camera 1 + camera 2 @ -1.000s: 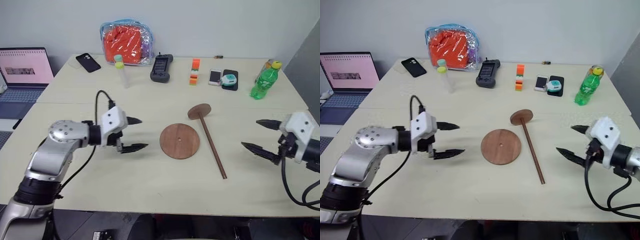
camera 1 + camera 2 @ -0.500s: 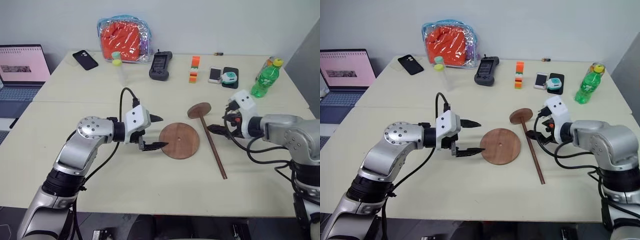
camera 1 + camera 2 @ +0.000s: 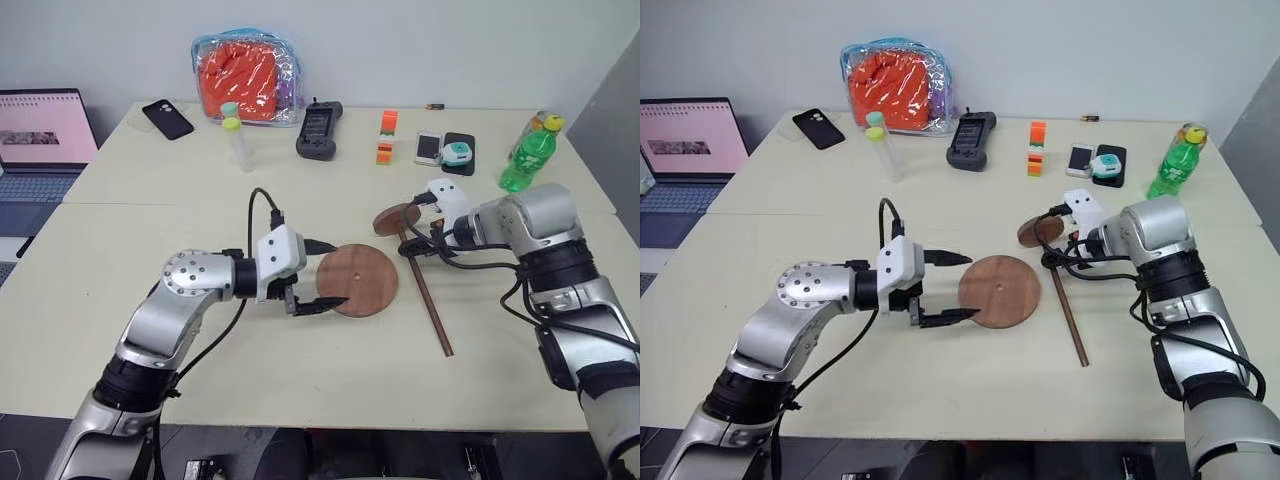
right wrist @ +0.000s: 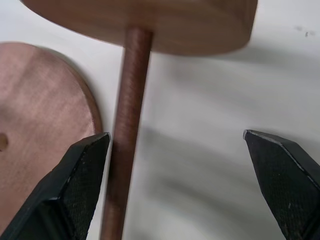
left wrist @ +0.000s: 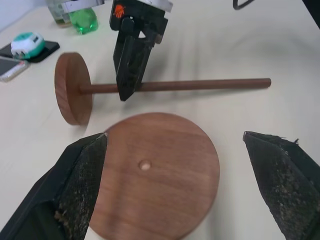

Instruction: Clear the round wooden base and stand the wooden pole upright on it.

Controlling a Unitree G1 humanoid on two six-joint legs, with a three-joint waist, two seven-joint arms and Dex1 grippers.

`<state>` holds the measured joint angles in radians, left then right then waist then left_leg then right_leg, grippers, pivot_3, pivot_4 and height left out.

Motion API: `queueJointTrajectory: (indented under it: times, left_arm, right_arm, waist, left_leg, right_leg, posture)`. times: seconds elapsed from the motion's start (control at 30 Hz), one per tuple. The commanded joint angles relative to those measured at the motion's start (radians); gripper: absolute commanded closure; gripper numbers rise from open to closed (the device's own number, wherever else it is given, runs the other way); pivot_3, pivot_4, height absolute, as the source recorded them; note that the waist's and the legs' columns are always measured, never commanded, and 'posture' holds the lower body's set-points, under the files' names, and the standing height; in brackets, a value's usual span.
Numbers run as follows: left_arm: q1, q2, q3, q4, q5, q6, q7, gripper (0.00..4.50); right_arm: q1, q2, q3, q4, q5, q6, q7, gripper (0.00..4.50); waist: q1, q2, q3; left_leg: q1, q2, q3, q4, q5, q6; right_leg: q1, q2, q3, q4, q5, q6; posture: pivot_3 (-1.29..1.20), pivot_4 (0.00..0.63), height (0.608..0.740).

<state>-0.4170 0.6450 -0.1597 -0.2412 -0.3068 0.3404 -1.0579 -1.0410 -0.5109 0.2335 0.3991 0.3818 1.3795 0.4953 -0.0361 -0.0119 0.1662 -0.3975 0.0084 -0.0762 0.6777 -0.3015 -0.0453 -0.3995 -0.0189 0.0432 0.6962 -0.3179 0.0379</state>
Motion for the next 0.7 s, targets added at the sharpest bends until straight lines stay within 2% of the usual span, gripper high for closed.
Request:
queueJointTrajectory:
  times: [0.03,0.07,0.2,0.37,0.57,0.6,0.7]
  left_arm:
    - [0.011,0.003,0.017,-0.046,0.003,-0.03,0.014,0.0]
    - [0.013,0.002,0.015,-0.046,0.006,-0.033,0.016,0.0]
    - [0.032,-0.006,0.004,-0.053,0.02,-0.051,0.029,0.0]
    - [0.052,-0.013,-0.005,-0.064,0.034,-0.066,0.04,0.0]
    - [0.051,-0.016,-0.007,-0.062,0.041,-0.07,0.04,0.0]
    - [0.05,-0.016,-0.006,-0.061,0.04,-0.069,0.04,0.0]
    - [0.044,-0.012,0.007,-0.056,0.03,-0.062,0.04,0.0]
  right_arm:
    - [-0.078,0.017,0.016,0.073,-0.023,-0.018,0.05,0.39]
    - [-0.088,0.021,0.021,0.092,-0.029,-0.02,0.057,0.45]
    - [-0.104,0.024,0.054,0.128,-0.047,-0.021,0.098,1.33]
    - [-0.113,0.03,0.07,0.155,-0.066,-0.008,0.132,2.77]
    - [-0.126,0.035,0.051,0.17,-0.083,0.008,0.14,4.1]
    - [-0.13,0.037,0.038,0.172,-0.084,0.013,0.137,4.23]
    - [-0.145,0.041,-0.007,0.168,-0.082,0.036,0.121,4.23]
  waist:
    - [-0.002,0.0,0.0]
    - [-0.003,0.0,0.0]
    - [-0.002,0.0,0.0]
    - [-0.003,0.0,0.0]
    - [-0.003,0.0,0.0]
    - [-0.003,0.0,0.0]
    - [-0.003,0.0,0.0]
  left_leg:
    - [-0.001,0.0,0.001,0.001,0.0,0.0]
    - [-0.002,0.0,0.001,0.001,0.0,0.0]
    - [-0.002,0.0,0.001,0.001,0.0,0.0]
    - [-0.003,0.0,0.002,0.001,0.0,0.0]
    - [-0.003,0.0,0.002,0.001,0.0,0.0]
    - [-0.003,0.0,0.002,0.001,0.0,0.0]
    - [-0.003,0.0,0.002,0.001,0.0,0.0]
  right_leg:
    - [-0.002,0.0,0.001,0.002,0.0,0.0]
    - [-0.004,0.0,0.001,0.003,0.0,0.0]
    - [-0.004,0.0,0.001,0.003,0.0,0.0]
    - [-0.005,0.0,0.001,0.003,0.0,0.0]
    - [-0.005,0.0,0.001,0.003,0.0,0.0]
    - [-0.005,0.0,0.001,0.003,0.0,0.0]
    - [-0.005,0.0,0.001,0.003,0.0,0.0]
  posture:
    - [0.0,0.15,0.74]
    - [0.0,0.15,0.74]
    - [0.0,0.15,0.74]
    - [0.0,0.15,0.74]
    - [0.0,0.15,0.74]
    - [0.0,0.15,0.74]
    - [0.0,0.15,0.74]
